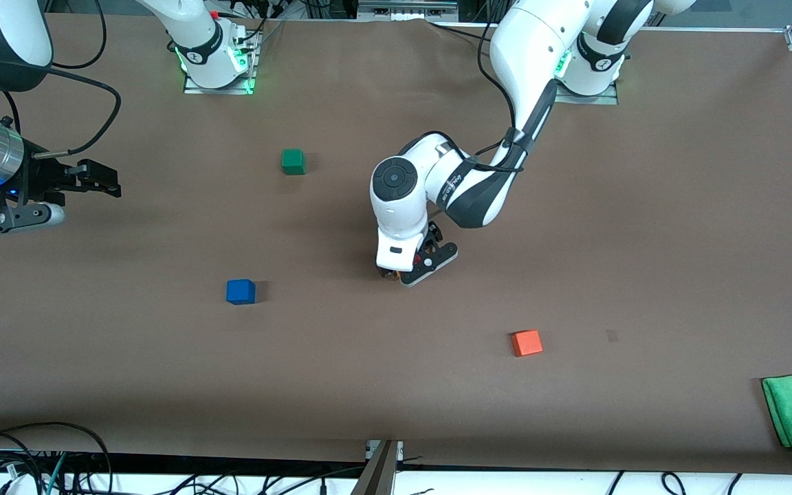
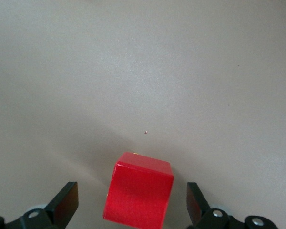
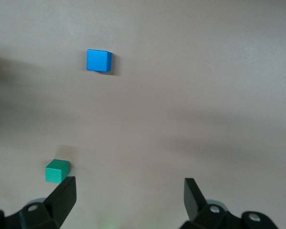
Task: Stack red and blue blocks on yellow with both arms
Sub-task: 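Open the left gripper and lift while the right gripper reaches the blue block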
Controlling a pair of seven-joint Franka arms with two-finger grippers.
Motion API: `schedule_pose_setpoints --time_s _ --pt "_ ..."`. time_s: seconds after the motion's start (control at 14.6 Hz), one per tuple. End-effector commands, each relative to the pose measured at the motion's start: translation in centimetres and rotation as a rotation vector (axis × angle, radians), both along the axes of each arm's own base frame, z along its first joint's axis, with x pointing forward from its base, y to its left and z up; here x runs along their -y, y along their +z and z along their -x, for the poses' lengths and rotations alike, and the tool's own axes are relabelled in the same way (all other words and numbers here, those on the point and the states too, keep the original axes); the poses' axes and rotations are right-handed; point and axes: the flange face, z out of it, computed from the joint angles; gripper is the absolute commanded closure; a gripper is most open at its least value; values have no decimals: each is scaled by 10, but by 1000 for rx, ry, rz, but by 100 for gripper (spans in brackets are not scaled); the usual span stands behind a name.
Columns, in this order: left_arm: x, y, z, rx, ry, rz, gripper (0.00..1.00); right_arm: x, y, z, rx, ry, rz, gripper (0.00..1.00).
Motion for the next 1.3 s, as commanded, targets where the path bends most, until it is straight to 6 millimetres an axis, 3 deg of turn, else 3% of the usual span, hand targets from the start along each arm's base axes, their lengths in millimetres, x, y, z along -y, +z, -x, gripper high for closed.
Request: schedule_pose_setpoints --time_s 0.0,0.21,0.27,0.41,0.48,0.62,0.75,0.89,1.03,1.16,1.23 --pt "-3 11 4 -35 -11 -59 0 5 3 -5 6 9 -6 0" --pt "-2 12 7 -48 -14 -67 0 14 -20 -14 -26 5 27 0" --pt "-2 17 9 -55 -14 -66 0 20 -20 -14 -24 -5 27 0" --pt "-2 43 17 -82 -12 -73 0 23 -38 -21 -52 -9 26 0" --pt "-1 43 19 -84 -6 -74 0 30 -42 -22 -55 -25 19 0" --pt "11 51 26 -68 -3 -66 0 27 -50 -26 -49 -36 22 0" --pt "17 71 25 -61 21 -39 0 25 -83 -33 -54 -39 23 0" --pt "21 89 30 -95 25 -39 0 10 -106 -35 -34 -69 24 0" --pt "16 126 36 -121 3 -51 0 -13 -141 -40 -12 -69 32 0" --pt "-10 195 42 -168 -102 -1 0 -38 -165 -43 16 -61 36 0" --pt "-25 216 43 -200 -141 8 0 -46 -178 -46 19 -51 37 0"
